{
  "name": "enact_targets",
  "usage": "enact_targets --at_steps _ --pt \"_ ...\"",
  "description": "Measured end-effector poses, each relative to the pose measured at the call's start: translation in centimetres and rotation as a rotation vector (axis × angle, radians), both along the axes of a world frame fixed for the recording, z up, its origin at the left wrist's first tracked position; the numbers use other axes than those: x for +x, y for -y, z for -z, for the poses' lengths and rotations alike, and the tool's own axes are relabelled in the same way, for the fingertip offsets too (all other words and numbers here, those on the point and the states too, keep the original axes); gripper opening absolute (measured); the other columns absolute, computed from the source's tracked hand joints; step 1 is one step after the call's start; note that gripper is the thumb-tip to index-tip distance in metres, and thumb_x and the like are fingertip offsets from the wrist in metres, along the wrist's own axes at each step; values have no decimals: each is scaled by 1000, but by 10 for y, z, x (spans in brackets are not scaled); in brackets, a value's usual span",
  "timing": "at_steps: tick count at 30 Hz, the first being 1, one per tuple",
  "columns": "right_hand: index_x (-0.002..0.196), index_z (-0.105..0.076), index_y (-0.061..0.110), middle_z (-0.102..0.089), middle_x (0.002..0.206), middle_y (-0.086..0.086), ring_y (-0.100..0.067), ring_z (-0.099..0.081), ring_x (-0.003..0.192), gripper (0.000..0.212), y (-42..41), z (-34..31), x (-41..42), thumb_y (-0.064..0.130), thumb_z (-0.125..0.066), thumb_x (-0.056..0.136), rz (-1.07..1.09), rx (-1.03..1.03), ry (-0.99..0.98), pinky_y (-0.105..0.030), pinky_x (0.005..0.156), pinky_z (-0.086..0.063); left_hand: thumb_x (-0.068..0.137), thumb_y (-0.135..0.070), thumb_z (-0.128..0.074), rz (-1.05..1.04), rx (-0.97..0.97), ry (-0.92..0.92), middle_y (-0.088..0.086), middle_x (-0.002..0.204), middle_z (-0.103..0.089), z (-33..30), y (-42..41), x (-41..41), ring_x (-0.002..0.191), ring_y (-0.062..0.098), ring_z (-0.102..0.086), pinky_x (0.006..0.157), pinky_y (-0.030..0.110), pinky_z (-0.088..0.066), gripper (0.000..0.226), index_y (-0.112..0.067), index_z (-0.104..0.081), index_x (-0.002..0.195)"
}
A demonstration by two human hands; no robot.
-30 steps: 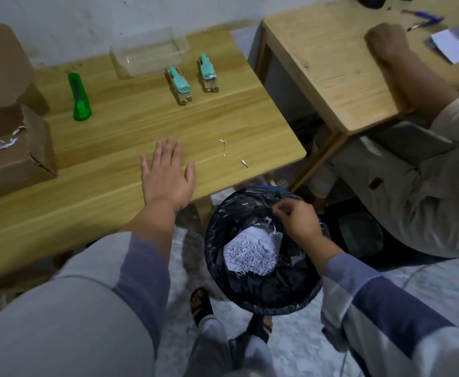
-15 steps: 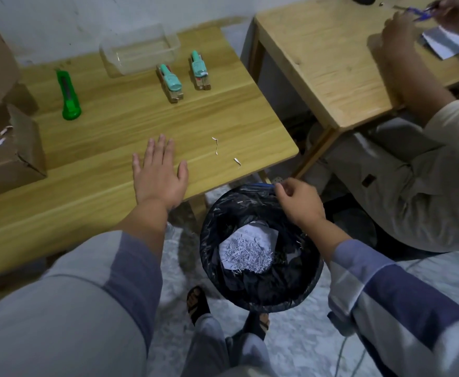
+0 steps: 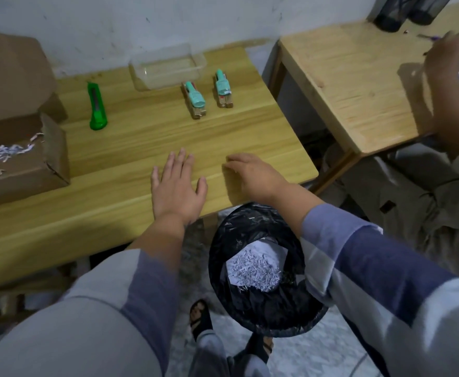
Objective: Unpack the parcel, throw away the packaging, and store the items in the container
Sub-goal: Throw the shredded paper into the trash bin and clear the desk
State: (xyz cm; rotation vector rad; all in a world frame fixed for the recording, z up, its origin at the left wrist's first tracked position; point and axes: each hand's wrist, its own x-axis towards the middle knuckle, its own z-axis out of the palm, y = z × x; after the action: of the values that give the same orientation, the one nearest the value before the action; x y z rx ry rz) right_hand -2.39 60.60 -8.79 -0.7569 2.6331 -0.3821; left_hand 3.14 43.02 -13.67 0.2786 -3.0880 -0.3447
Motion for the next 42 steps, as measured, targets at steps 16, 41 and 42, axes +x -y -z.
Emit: enact_targets --at_steps 16,41,42 --pt "93 -74 7 -71 105 -12 -28 -63 101 25 -34 16 20 -3 -54 84 202 -182 -183 -37 87 -51 94 -45 -31 -17 15 -19 -5 160 -18 2 0 -1 148 13 -8 120 46 -5 59 -22 -28 148" --pt "108 -70 14 -74 105 -7 -20 -68 98 24 -115 14 82 15 -54 91 624 -168 72 -31 88 -53 99 -44 -25 45 20 174 -1 162 -3 -5 3 -5 149 18 2 119 50 1 60 -19 -13 152" --pt "108 -70 15 -74 105 -7 -21 -68 98 24 -111 8 79 16 -53 91 607 -163 67 -32 87 -53 99 -43 -28 51 55 208 -1 162 -4 -10 4 -6 149 19 1 119 51 -1 60 -19 -14 152"
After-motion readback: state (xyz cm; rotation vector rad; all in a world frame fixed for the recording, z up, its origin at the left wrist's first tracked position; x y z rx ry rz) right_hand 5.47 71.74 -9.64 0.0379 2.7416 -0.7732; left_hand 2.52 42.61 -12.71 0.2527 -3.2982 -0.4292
